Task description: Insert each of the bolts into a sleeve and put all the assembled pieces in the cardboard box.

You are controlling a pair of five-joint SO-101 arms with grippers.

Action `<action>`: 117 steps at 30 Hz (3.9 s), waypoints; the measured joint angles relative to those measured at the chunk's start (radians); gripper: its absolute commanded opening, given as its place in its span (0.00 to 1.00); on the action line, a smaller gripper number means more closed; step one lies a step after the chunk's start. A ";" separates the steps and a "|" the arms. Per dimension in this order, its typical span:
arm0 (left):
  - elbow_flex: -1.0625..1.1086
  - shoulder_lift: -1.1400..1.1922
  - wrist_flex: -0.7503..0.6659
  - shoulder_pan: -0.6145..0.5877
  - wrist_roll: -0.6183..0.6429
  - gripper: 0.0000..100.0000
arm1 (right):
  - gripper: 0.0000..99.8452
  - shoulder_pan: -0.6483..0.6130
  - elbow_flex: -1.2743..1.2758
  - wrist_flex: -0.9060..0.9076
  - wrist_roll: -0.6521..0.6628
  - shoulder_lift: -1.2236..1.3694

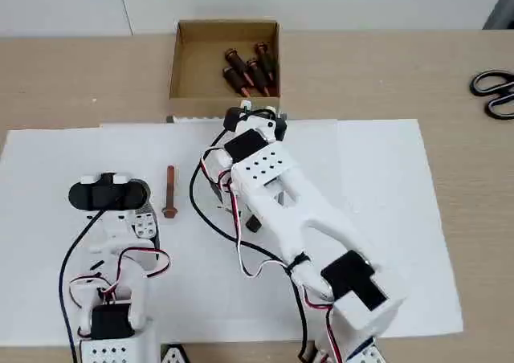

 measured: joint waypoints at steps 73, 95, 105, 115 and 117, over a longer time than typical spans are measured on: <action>-0.233 0.000 0.308 0.094 -0.127 0.06 | 0.00 0.586 -0.107 0.180 0.373 -0.302; -1.244 1.143 0.672 0.144 -0.109 0.02 | 0.00 0.764 0.517 0.180 0.374 -0.806; -1.379 1.570 0.766 0.155 0.170 0.01 | 0.00 0.934 0.677 0.180 0.373 -1.049; -1.550 1.800 0.824 0.155 0.218 0.02 | 0.00 0.944 0.824 0.167 0.361 -1.306; -1.554 1.840 0.824 0.155 0.218 0.02 | 0.00 0.944 0.830 0.167 0.359 -1.341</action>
